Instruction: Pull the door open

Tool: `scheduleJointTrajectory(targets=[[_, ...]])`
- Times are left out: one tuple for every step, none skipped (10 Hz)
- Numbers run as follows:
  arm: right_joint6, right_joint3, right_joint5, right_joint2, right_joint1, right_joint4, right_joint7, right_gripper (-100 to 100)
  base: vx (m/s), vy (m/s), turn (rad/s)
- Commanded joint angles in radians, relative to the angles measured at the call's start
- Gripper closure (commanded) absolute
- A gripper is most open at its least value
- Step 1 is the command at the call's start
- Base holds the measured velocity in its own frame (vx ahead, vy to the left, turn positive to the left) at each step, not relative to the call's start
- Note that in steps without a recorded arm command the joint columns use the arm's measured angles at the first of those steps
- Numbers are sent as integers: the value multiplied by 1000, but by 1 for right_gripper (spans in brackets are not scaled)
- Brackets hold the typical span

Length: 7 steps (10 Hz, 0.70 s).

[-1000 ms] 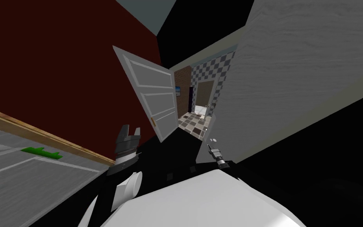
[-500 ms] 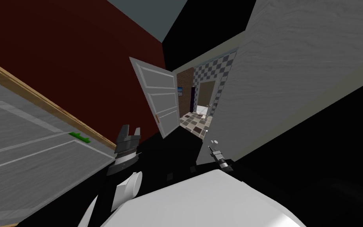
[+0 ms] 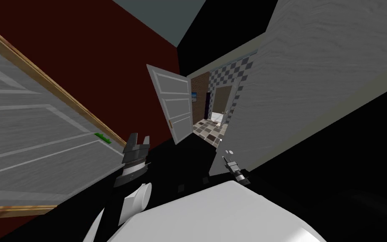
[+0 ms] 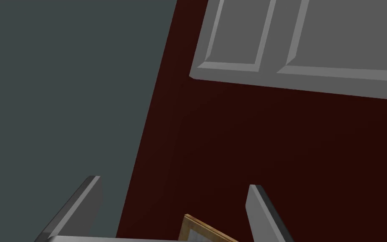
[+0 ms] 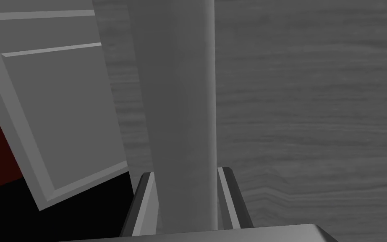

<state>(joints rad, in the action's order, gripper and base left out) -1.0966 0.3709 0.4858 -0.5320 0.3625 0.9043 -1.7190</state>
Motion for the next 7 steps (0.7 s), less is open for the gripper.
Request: scheduleJointTrajectory(targets=[[-23,11,-7,-7,4,-17,-14,100,-200,-44,116],[-38,17,-11,-13,5,-26,-22,100,-225,-53,132],[-52,23,-15,-18,6,-35,-31,100,-232,-52,143],[-65,28,-19,-23,7,-43,-39,100,-197,-52,119],[-78,33,-23,-28,8,-51,-46,100,-166,-37,118],[-88,38,-26,-33,9,-58,-53,100,-194,-26,111],[-97,41,-28,-36,10,-63,-58,100,-202,-30,96]])
